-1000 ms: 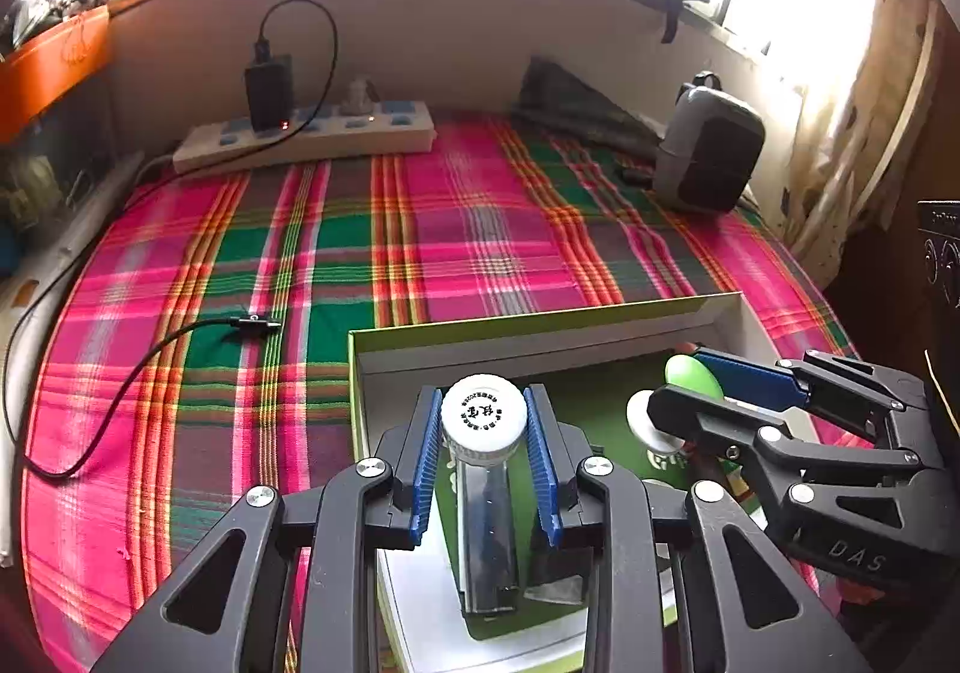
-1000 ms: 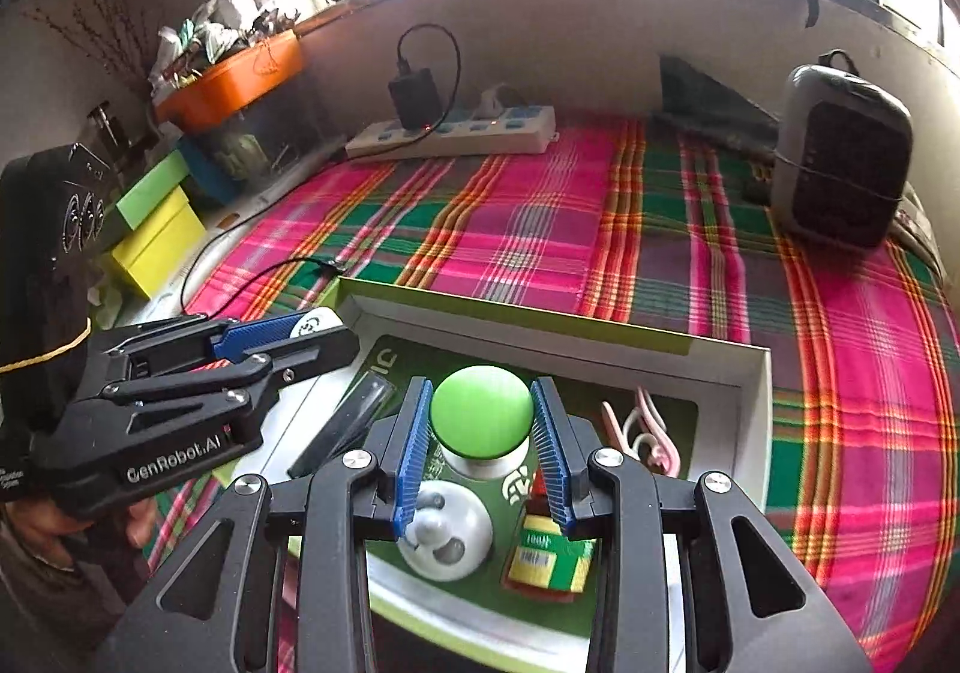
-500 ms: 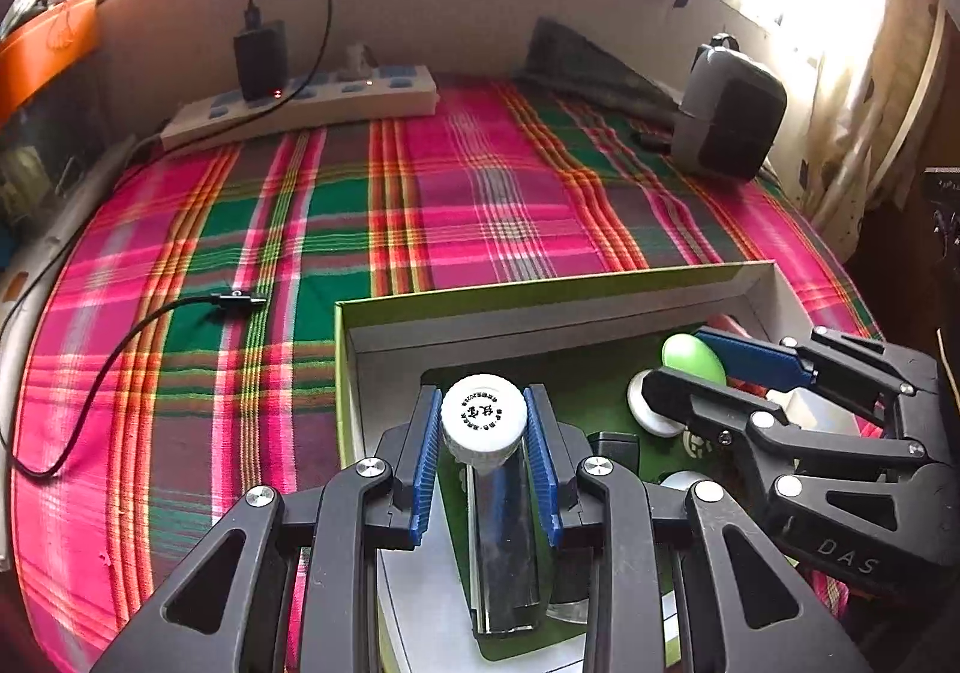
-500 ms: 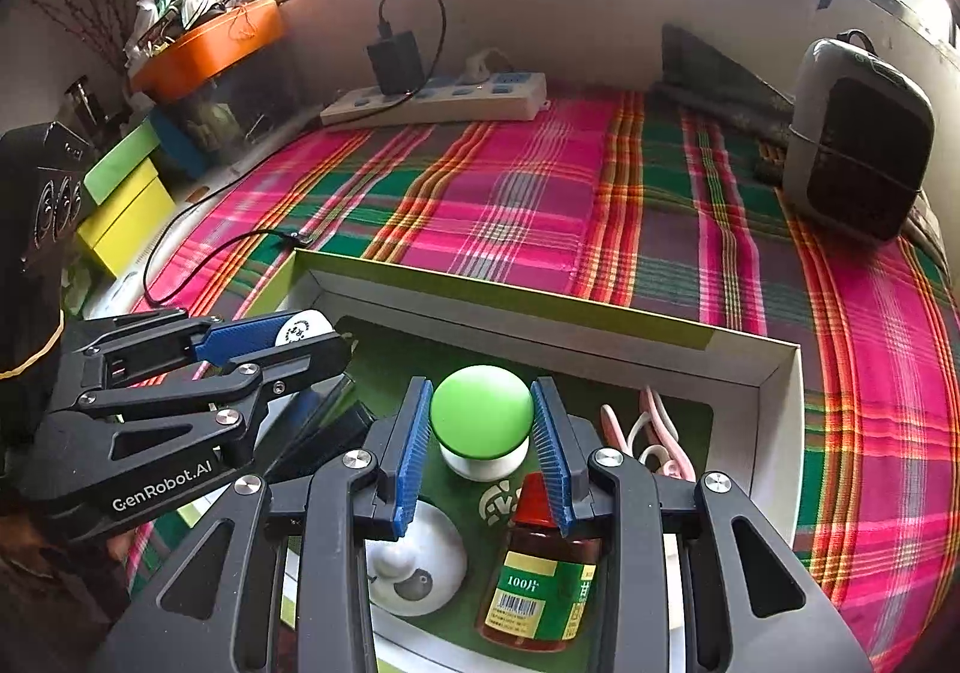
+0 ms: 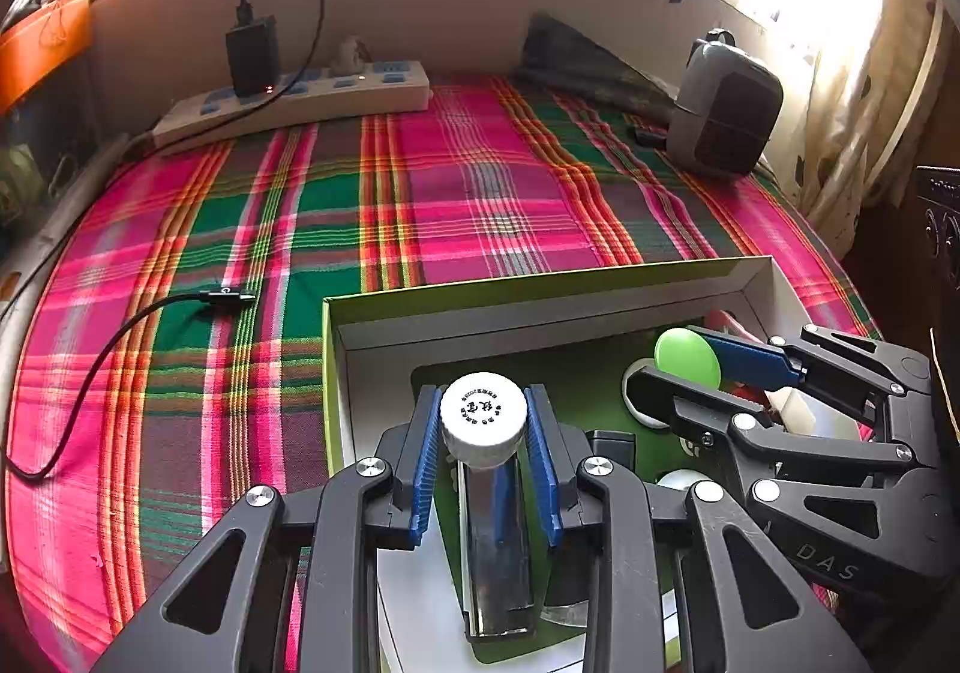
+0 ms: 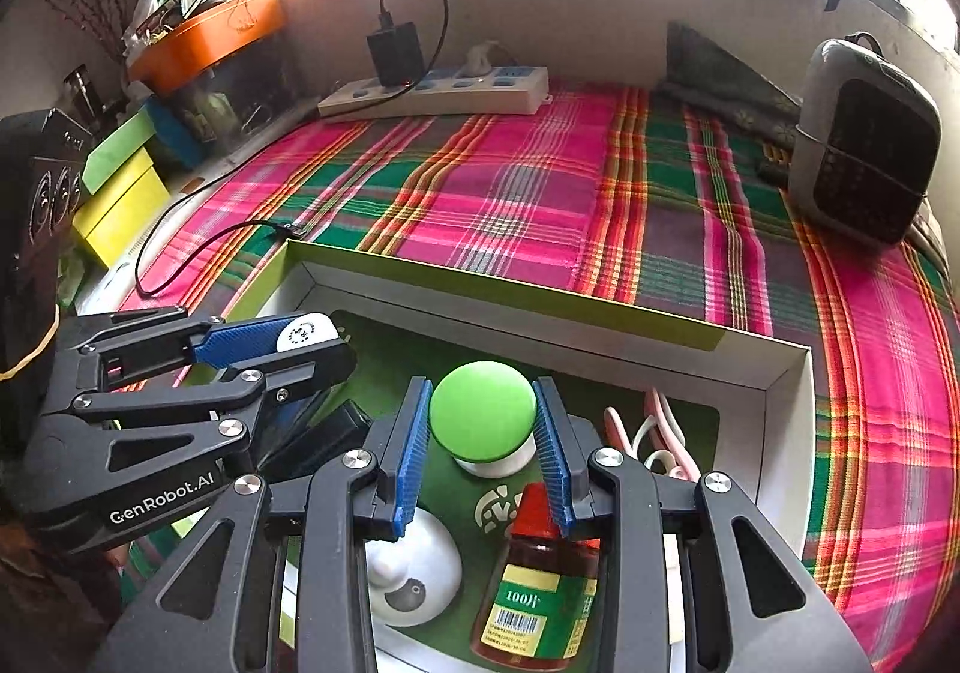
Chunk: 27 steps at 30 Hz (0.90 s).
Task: Organize rigid objects
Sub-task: 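Open the left tool to release the white container while the right tool releases the green object into the tray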
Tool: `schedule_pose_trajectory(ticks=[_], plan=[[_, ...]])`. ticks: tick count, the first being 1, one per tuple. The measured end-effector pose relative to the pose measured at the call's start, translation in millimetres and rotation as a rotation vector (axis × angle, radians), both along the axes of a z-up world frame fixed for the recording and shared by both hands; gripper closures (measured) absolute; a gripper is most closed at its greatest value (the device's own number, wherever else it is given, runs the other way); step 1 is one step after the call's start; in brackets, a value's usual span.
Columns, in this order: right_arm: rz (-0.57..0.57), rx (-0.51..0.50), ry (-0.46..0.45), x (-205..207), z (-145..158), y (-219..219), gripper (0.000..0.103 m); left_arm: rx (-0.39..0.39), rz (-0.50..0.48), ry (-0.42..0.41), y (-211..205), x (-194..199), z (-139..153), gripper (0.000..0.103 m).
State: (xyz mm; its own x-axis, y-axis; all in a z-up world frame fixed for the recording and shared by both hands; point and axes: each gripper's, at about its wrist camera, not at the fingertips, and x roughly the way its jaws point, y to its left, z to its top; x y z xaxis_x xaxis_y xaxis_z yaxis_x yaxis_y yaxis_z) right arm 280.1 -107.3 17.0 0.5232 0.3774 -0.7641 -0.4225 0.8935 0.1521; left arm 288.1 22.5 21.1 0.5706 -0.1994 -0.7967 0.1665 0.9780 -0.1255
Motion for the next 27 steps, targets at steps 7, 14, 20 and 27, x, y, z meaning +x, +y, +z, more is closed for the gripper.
schedule_pose_trajectory(ticks=[7, 14, 20, 27], plan=[[-0.003, -0.003, -0.006, 0, 1, 0, 0.068, 0.006, -0.005, -0.005, -2, -1, 1, 0.071], [-0.008, -0.009, -0.015, -1, 2, -1, 0.068, 0.009, 0.005, -0.015, 0, -4, 3, 0.068], [-0.015, -0.012, -0.030, -4, 5, -3, 0.062, 0.016, 0.014, -0.026, 2, -8, 6, 0.065], [-0.023, -0.004, -0.043, -11, 10, -5, 0.062, 0.034, 0.018, -0.058, 0, -21, 16, 0.064]])
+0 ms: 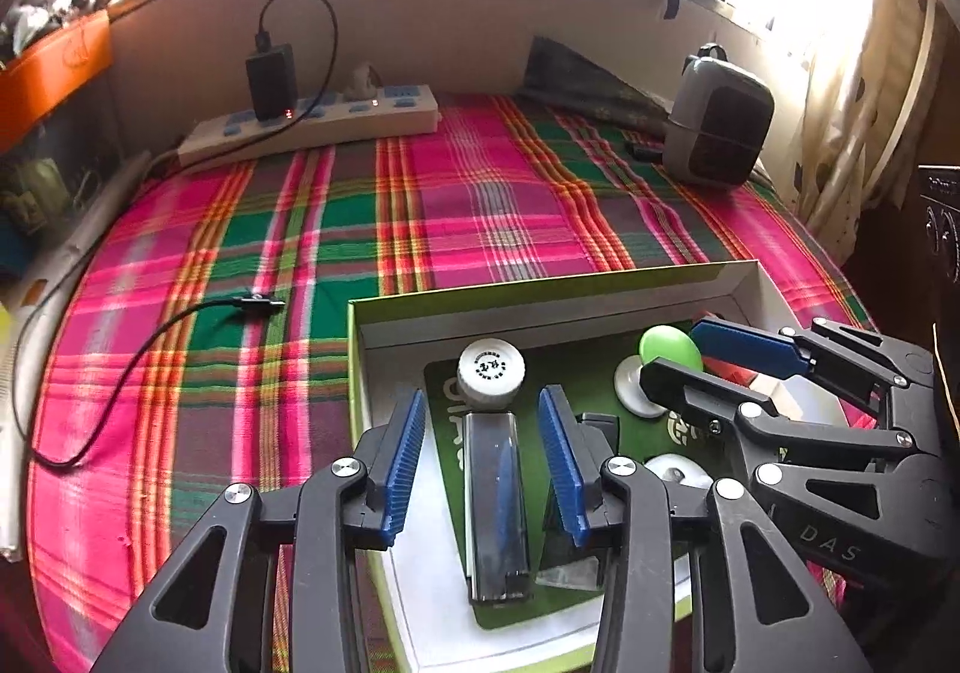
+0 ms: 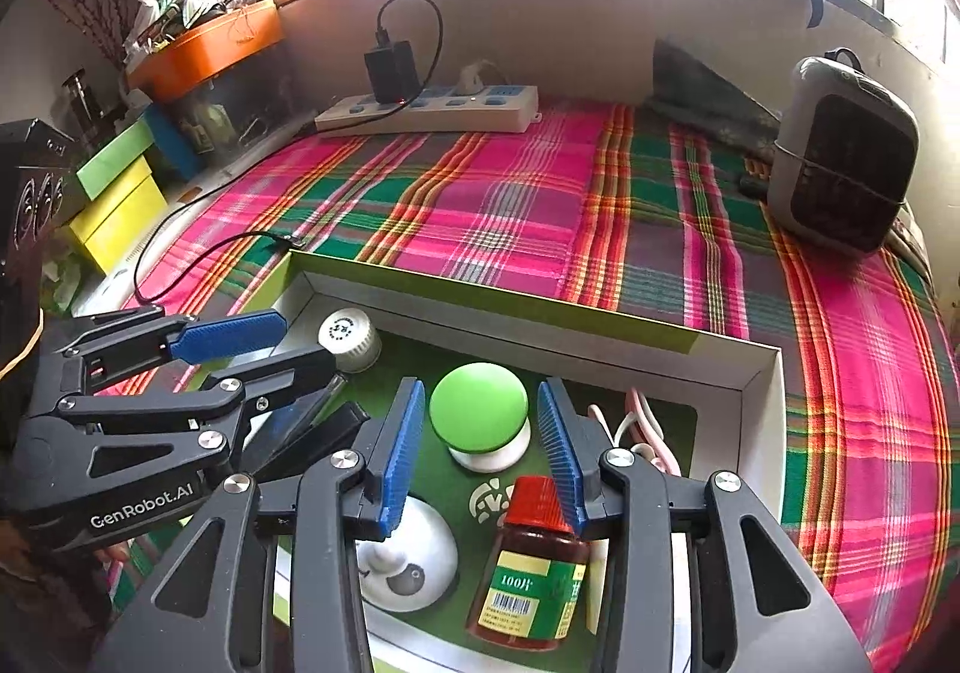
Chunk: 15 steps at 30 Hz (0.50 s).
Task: Organize rigid objects
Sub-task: 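Open the left tool to release the white container while the right tool releases the green object into the tray, then withdraw both open tools from the tray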
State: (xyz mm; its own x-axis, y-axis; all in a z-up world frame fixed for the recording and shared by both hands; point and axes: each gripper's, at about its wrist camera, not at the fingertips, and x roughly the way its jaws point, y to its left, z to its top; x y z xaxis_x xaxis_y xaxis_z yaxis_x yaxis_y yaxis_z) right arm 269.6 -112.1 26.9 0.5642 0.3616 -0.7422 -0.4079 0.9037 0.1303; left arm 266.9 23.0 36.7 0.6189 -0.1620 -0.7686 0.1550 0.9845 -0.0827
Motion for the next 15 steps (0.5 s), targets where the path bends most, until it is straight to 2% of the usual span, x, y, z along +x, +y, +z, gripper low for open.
schedule_pose_trajectory(ticks=[15], plan=[[-0.009, 0.027, -0.050, -38, 19, -8, 0.062, 0.025, 0.029, -0.061, 7, -48, 17, 0.062]])
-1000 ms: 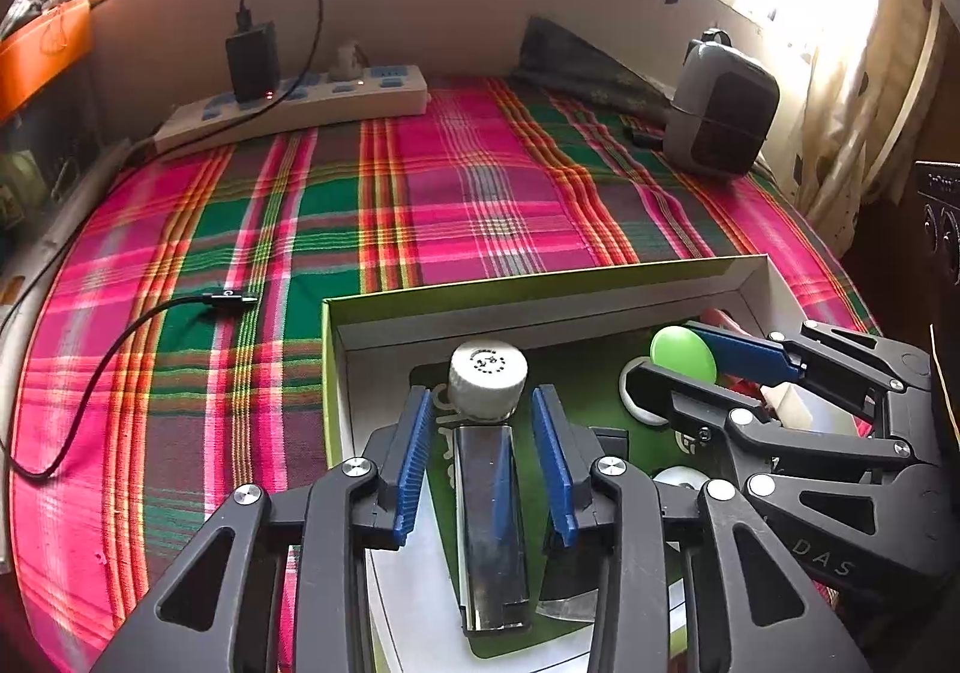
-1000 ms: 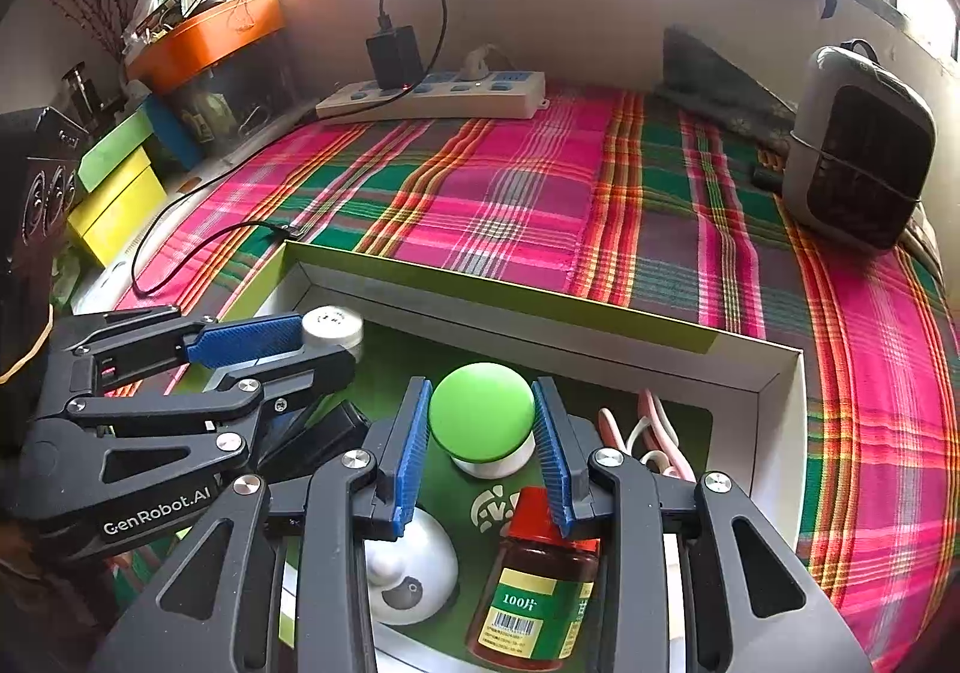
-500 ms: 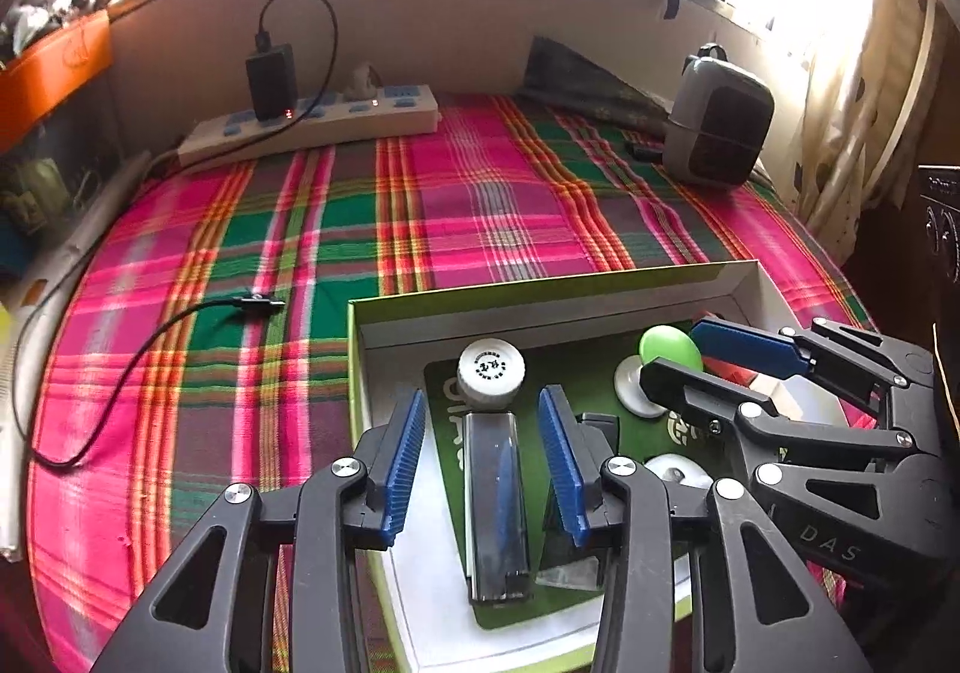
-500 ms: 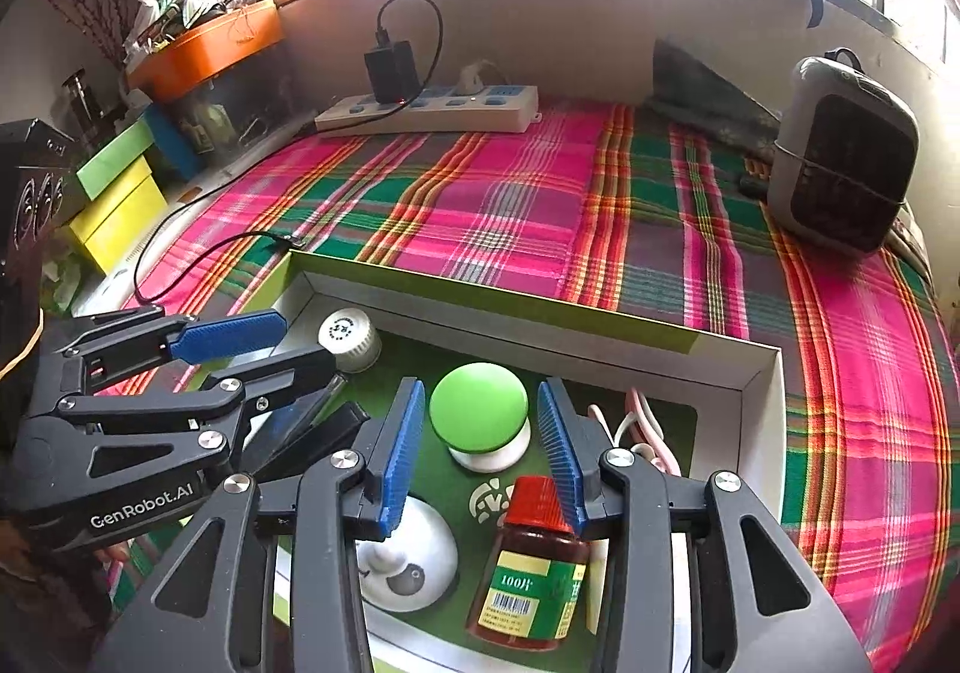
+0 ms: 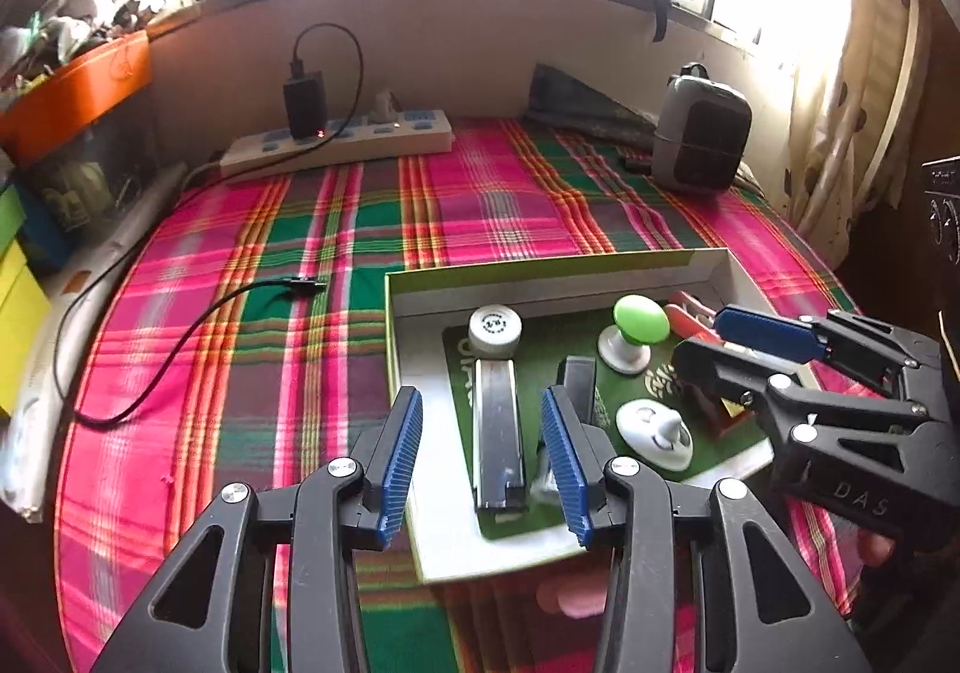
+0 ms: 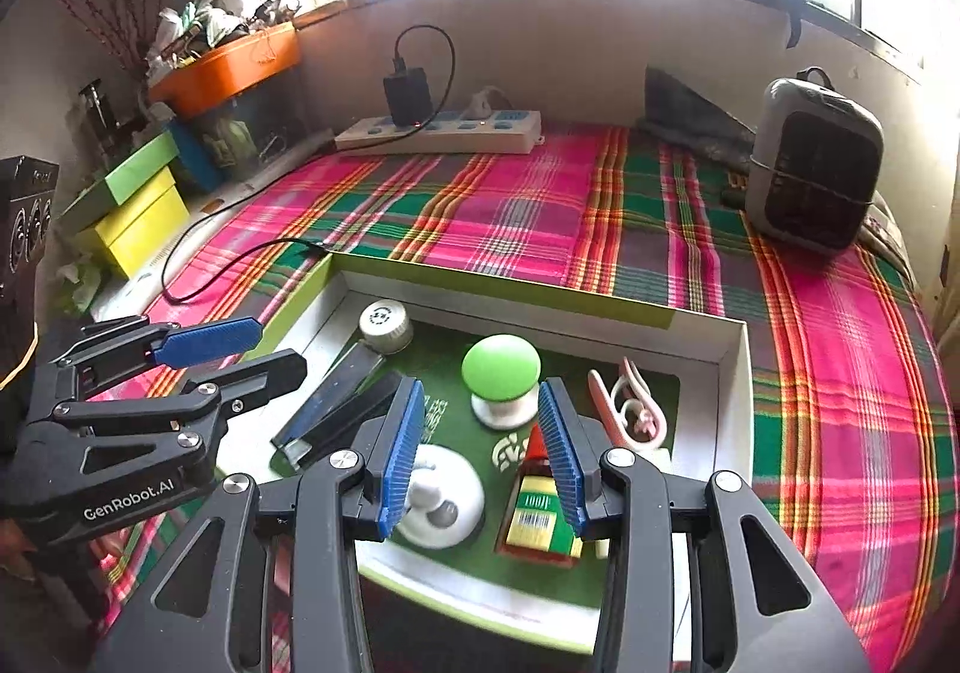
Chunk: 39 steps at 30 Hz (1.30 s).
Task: Organize rigid objects
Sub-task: 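Withdraw both open tools from the tray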
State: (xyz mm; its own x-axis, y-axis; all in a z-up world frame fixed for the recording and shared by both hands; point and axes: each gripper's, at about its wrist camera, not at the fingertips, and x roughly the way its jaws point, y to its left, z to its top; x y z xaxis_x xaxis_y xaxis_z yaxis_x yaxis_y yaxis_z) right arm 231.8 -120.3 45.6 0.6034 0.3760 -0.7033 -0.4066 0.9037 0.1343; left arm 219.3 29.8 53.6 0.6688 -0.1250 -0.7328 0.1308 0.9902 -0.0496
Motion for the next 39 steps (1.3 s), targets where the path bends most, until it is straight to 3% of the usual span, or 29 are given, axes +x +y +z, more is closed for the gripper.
schedule_pose_trajectory(ticks=[4, 7, 13, 24, 27, 39], plan=[[-0.002, 0.011, -0.016, -11, 5, -4, 0.062, 0.001, 0.009, -0.022, 2, -15, 5, 0.062], [0.007, 0.013, -0.026, -22, 8, -5, 0.062, 0.051, 0.021, -0.058, -2, -27, 10, 0.062], [0.012, 0.016, -0.045, -41, 11, -9, 0.062, 0.022, 0.015, -0.049, -2, -46, 8, 0.062], [0.012, 0.021, -0.052, -72, 8, -22, 0.062, 0.041, 0.027, -0.049, -5, -68, -2, 0.062], [0.020, 0.008, -0.050, -81, 4, -23, 0.062, 0.024, 0.013, -0.043, -5, -71, -5, 0.055], [0.004, 0.002, -0.006, -94, -14, -31, 0.062, -0.037, 0.011, -0.020, 7, -76, -17, 0.055]])
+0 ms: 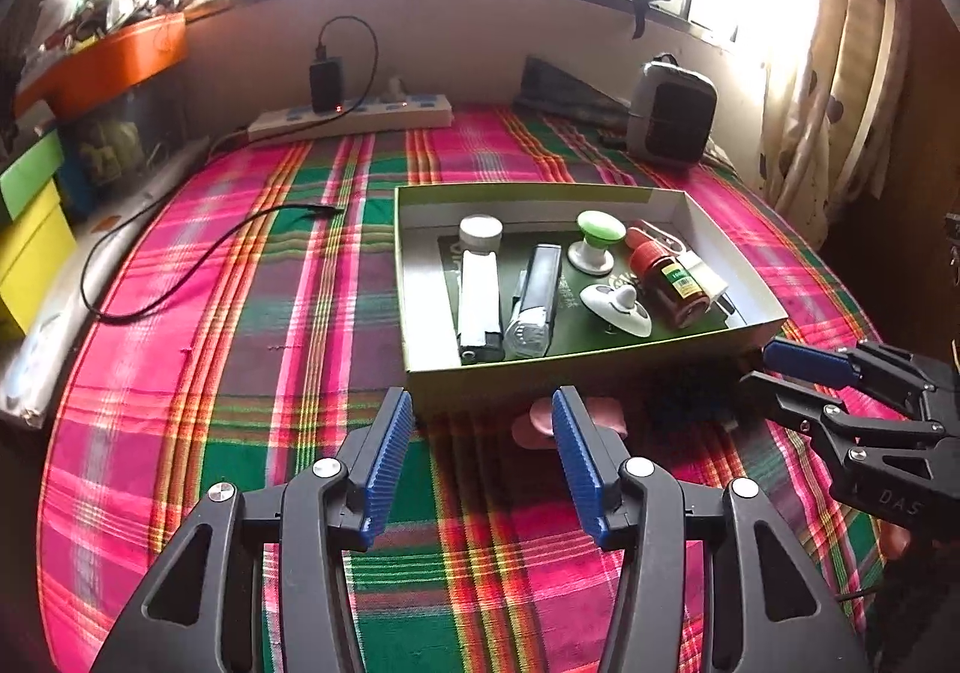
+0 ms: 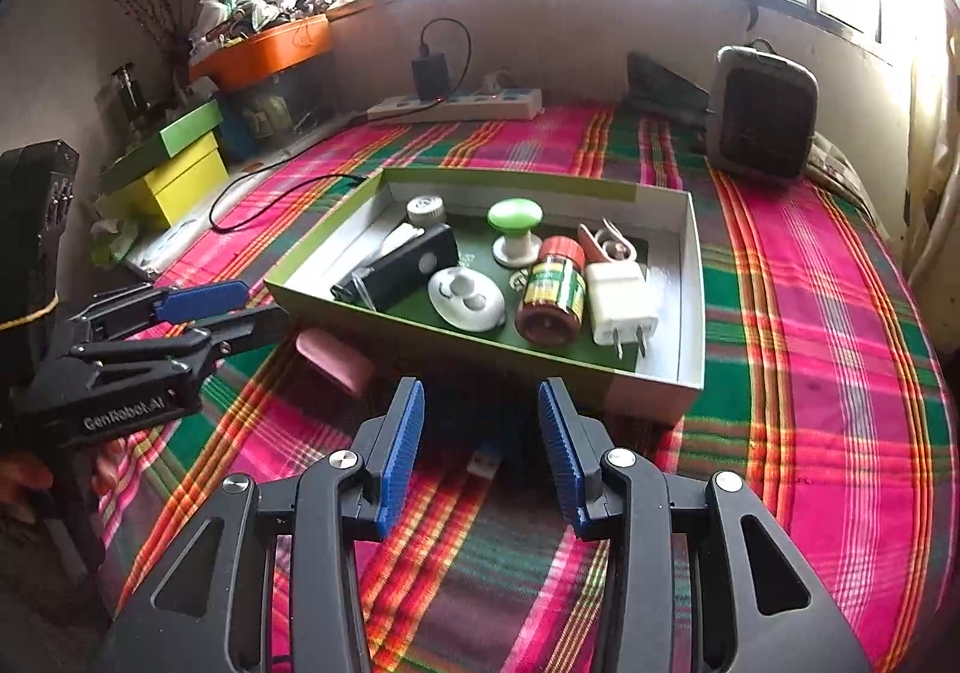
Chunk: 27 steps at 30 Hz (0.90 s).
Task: Organize rigid objects
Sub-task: 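Withdraw both open tools from the tray, then lower the right tool onto the blue USB device beside the tray and close it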
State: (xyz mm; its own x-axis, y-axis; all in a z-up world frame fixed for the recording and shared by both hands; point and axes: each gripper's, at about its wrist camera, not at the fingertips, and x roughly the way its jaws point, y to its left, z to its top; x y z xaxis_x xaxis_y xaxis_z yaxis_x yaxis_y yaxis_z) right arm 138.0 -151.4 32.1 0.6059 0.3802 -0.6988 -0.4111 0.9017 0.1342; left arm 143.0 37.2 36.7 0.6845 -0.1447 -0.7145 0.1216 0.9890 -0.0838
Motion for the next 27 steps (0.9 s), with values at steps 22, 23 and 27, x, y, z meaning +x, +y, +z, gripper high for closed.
schedule_pose_trajectory(ticks=[22, 23, 27], plan=[[-0.002, -0.023, 0.071, 16, -21, -6, 0.061, -0.085, -0.004, 0.048, 18, 3, -16, 0.055], [-0.003, -0.012, 0.080, 17, -21, -7, 0.061, -0.085, -0.006, 0.048, 18, 3, -16, 0.055], [0.013, -0.002, 0.089, 18, -21, -5, 0.061, -0.092, -0.006, 0.051, 19, 4, -16, 0.055]])
